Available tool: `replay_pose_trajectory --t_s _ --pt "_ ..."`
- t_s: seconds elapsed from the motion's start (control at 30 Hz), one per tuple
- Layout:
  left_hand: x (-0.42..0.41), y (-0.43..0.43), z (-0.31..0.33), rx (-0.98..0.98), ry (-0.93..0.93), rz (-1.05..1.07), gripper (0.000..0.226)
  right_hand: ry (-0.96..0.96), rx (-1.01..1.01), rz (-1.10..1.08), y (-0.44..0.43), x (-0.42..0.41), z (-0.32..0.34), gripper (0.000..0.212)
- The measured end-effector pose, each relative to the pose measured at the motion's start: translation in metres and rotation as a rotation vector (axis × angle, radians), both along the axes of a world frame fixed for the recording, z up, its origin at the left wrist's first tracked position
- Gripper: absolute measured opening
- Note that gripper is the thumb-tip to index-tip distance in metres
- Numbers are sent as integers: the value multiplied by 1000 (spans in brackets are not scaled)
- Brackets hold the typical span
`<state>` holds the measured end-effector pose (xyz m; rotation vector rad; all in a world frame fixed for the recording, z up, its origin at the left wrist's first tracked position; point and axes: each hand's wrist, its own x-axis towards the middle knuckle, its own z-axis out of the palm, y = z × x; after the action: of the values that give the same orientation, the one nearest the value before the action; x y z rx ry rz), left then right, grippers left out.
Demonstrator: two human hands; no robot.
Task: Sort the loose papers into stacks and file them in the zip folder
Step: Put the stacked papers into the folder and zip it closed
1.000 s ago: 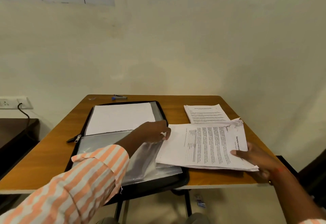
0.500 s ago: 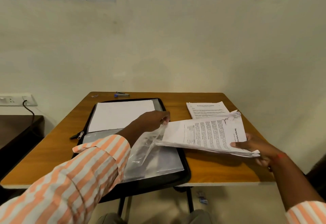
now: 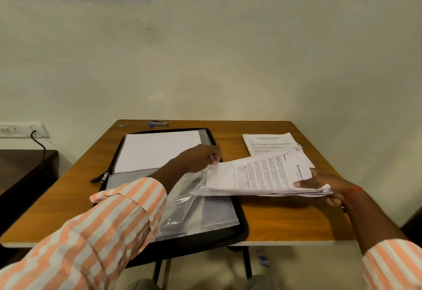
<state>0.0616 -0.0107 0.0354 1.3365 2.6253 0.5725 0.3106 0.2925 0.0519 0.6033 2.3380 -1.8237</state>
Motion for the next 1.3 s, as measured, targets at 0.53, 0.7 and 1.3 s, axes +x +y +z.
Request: replay_pose_trajectory --t_s 0.53,0.7,1.3 --pt "100 -36 -61 -211 103 51 83 32 224 -370 0 -23 -44 25" --pt "98 -34 -61 -218 76 63 83 102 329 -219 -45 -39 -39 20" --pt "111 -42 -62 -24 56 114 77 230 252 -248 -159 -72 -72 17"
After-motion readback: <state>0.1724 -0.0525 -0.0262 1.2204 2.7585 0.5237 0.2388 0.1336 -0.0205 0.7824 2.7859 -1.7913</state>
